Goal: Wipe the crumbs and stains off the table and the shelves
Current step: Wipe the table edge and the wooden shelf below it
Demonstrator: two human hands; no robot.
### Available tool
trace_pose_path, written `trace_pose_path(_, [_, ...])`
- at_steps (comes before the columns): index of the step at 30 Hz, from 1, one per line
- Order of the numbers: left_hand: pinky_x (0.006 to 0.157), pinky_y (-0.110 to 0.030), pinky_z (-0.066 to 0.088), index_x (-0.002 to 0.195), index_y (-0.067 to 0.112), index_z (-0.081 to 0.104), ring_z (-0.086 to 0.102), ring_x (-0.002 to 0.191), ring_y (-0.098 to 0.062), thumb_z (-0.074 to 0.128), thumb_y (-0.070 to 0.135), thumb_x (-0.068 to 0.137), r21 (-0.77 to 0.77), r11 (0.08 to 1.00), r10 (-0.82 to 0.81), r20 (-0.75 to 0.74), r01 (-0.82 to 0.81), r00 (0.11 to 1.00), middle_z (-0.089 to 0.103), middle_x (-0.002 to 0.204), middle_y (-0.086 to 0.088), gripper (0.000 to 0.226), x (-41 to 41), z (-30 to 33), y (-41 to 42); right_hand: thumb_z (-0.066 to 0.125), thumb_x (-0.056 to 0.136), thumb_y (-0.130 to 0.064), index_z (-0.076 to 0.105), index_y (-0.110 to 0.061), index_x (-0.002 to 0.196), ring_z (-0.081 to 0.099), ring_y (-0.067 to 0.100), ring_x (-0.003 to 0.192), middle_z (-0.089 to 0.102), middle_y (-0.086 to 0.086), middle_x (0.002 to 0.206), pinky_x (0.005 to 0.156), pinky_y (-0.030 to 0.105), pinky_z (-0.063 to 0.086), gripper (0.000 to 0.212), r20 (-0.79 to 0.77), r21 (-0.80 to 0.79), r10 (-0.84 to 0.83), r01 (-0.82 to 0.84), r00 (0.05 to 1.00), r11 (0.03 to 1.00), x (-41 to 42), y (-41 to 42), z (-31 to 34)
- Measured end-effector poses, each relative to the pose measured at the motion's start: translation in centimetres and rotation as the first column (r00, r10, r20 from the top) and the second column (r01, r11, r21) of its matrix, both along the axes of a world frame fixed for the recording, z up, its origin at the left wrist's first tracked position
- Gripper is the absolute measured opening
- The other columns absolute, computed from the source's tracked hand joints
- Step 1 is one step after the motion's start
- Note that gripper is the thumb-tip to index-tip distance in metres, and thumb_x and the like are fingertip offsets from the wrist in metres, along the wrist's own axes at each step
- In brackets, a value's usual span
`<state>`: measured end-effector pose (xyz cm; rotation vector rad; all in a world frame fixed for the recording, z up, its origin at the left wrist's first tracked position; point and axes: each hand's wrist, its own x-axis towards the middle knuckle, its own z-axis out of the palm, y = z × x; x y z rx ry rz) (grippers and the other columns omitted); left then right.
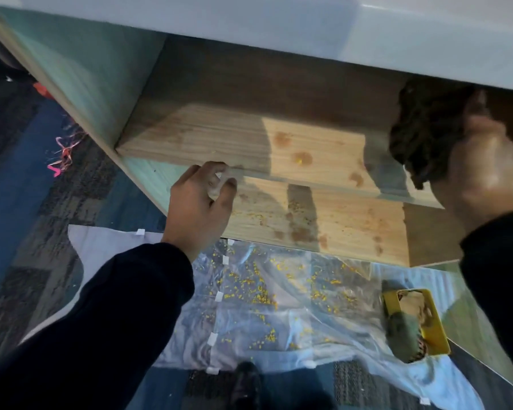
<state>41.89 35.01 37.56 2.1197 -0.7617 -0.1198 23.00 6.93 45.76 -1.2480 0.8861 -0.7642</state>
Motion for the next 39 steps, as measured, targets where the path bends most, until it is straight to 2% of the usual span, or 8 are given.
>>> trace_pose_path(4, [0.06, -0.018, 0.038, 0.109, 0.024, 0.069, 0.064, 0.084, -0.011, 0.06, 0.037, 0.083, -0.041, 0.999, -0.023, -0.05, 0.021, 0.999, 0.065, 0.086, 0.002, 0.03, -0.4, -0.3, -0.6, 0.025, 0.099, -0.056, 0.063, -0.013, 0.134, 0.052, 0.034, 0.133, 0.061, 0.017, 0.138, 0.115, 0.049, 0.036, 0.067, -0.675, -0.36, 0.004, -0.334, 0.738, 0.871, 5.1, 1.4, -5.1])
trace_pose_path(10, [0.065, -0.023, 0.045, 0.109, 0.024, 0.068, 0.062, 0.08, -0.006, 0.06, 0.026, 0.086, -0.128, 0.991, 0.035, -0.08, -0.045, 0.996, 0.064, 0.081, 0.012, 0.025, 0.0, -0.2, -0.7, 0.021, 0.107, -0.046, 0.054, -0.025, 0.146, 0.033, 0.027, 0.148, 0.047, 0.012, 0.154, 0.121, 0.037, 0.014, 0.055, -0.732, -0.533, 0.051, -0.618, 0.679, 0.578, 10.7, 9.9, -7.5])
trace_pose_path(18, [0.062, -0.02, 0.045, 0.108, 0.015, 0.069, 0.06, 0.079, -0.012, 0.052, 0.005, 0.089, -0.286, 0.949, 0.127, -0.031, -0.13, 0.991, 0.064, 0.085, -0.002, 0.027, -0.7, 1.8, -2.4, 0.039, 0.108, -0.042, 0.071, -0.013, 0.094, 0.063, 0.024, 0.094, 0.071, 0.004, 0.097, 0.086, 0.038, 0.05, 0.045, -0.499, -0.378, 0.289, -0.505, 0.817, 0.776, 9.6, 12.6, -6.5])
trace_pose_path(23, [0.071, -0.018, 0.043, 0.105, 0.022, 0.067, 0.058, 0.082, -0.012, 0.051, 0.007, 0.089, -0.359, 0.931, 0.047, -0.041, -0.059, 0.998, 0.062, 0.087, -0.001, 0.027, -2.3, 3.0, -5.2, 0.045, 0.107, -0.041, 0.076, -0.011, 0.098, 0.071, 0.024, 0.091, 0.076, 0.01, 0.101, 0.09, 0.038, 0.055, 0.045, -0.151, 0.075, 0.384, -0.377, 0.911, 0.923, 7.5, 11.1, -5.2])
trace_pose_path(30, [0.071, -0.019, 0.044, 0.109, 0.02, 0.067, 0.061, 0.092, -0.014, 0.049, 0.016, 0.09, -0.306, 0.952, -0.027, -0.063, 0.006, 0.998, 0.063, 0.101, -0.008, 0.027, -5.0, 2.4, -7.0, 0.037, 0.104, -0.049, 0.067, -0.009, 0.112, 0.064, 0.039, 0.121, 0.067, 0.018, 0.129, 0.102, 0.061, 0.05, 0.051, 0.232, 0.417, 0.049, -0.145, 0.972, 0.897, -2.1, 1.3, -1.2])
trace_pose_path(34, [0.093, -0.028, 0.047, 0.125, 0.021, 0.065, 0.056, 0.119, -0.021, 0.052, 0.024, 0.092, -0.057, 0.997, -0.038, 0.092, 0.043, 0.995, 0.061, 0.124, 0.0, 0.035, -4.1, 0.4, -6.6, 0.05, 0.099, -0.052, 0.061, -0.019, 0.113, 0.071, 0.015, 0.097, 0.07, 0.0, 0.109, 0.09, 0.048, 0.059, 0.038, -0.246, -0.084, -0.242, 0.228, 0.939, 0.97, -6.1, -4.9, 0.5])
trace_pose_path(36, [0.101, -0.039, 0.045, 0.125, 0.021, 0.063, 0.053, 0.123, -0.026, 0.05, 0.03, 0.09, 0.034, 0.999, -0.021, 0.139, 0.016, 0.99, 0.061, 0.124, 0.001, 0.038, -2.9, -0.4, -6.0, 0.036, 0.104, -0.058, 0.06, -0.023, 0.105, 0.067, 0.012, 0.086, 0.066, -0.004, 0.096, 0.085, 0.04, 0.058, 0.042, -0.479, -0.268, -0.246, 0.127, 0.843, 0.955, -5.7, -5.4, -0.2])
trace_pose_path(39, [0.106, -0.048, 0.043, 0.129, 0.024, 0.059, 0.048, 0.13, -0.025, 0.047, 0.035, 0.087, 0.133, 0.991, -0.002, 0.139, -0.017, 0.99, 0.059, 0.132, 0.002, 0.045, -2.4, -0.9, -5.6, 0.021, 0.104, -0.062, 0.063, -0.023, 0.125, 0.052, 0.033, 0.132, 0.063, 0.011, 0.133, 0.117, 0.053, 0.032, 0.061, -0.75, -0.323, -0.109, -0.218, 0.652, 0.921, -3.9, -3.8, -3.6])
